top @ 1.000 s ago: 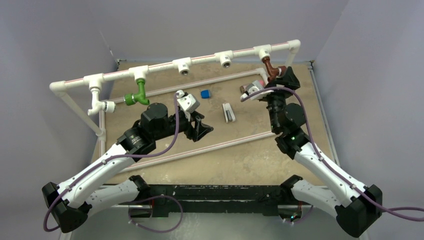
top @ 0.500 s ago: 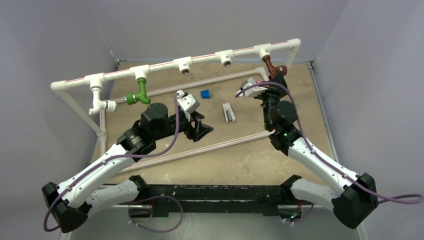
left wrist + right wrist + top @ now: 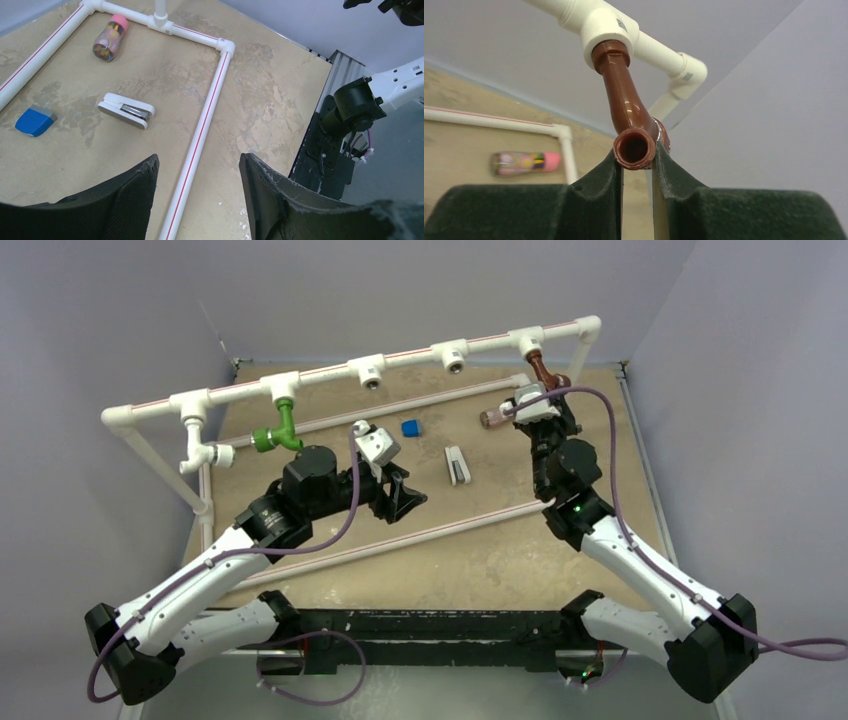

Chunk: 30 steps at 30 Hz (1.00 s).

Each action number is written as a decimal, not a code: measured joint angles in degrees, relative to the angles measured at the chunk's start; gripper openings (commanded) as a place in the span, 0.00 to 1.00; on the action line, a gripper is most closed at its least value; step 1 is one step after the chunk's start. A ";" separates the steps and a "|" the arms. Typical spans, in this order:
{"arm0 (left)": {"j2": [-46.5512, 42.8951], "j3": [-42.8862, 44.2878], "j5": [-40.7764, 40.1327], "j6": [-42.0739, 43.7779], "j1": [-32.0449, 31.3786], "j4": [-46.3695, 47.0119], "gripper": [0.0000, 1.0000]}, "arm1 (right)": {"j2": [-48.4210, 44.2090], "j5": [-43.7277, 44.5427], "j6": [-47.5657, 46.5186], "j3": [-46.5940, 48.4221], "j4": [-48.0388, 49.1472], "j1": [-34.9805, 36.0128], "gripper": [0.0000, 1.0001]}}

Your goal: Install the water faucets

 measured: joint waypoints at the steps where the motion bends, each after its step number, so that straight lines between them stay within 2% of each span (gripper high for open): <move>1: 0.04 0.00 0.00 0.00 0.00 0.00 0.59 | -0.17 -0.37 3.13 0.48 -0.87 -0.09 0.00; 3: 0.07 0.00 0.00 0.00 0.00 -0.02 0.59 | -0.59 -1.07 10.01 1.18 -2.69 -0.28 0.00; 9: 0.07 0.00 -0.04 0.00 0.00 -0.02 0.59 | -2.67 -4.13 38.56 1.33 -5.33 -1.20 0.00; 13: 0.07 0.00 -0.04 0.00 0.00 -0.02 0.59 | -3.52 -10.69 57.11 1.05 -4.63 -0.44 0.00; 18: 0.02 0.00 -0.04 0.00 0.00 -0.02 0.59 | -4.59 -14.49 73.59 1.03 -2.27 -0.22 0.00; 22: -0.11 0.00 -0.07 0.00 0.00 -0.02 0.59 | -5.86 -15.10 79.71 1.11 -1.62 -0.22 0.01; 24: -0.22 0.00 -0.07 0.00 0.00 -0.02 0.59 | -6.36 -15.04 80.39 1.51 -2.56 -0.22 0.16; 26: -0.39 0.00 -0.07 0.00 0.00 -0.02 0.59 | -6.91 -14.95 79.84 2.54 -4.50 -0.22 0.28; 28: -0.52 0.00 -0.04 0.00 0.00 -0.02 0.60 | -7.80 -14.71 78.55 3.45 -6.34 -0.22 0.47; 30: -0.68 0.00 -0.04 0.00 0.00 -0.02 0.59 | -9.25 -14.16 75.95 4.70 -9.01 -0.22 0.61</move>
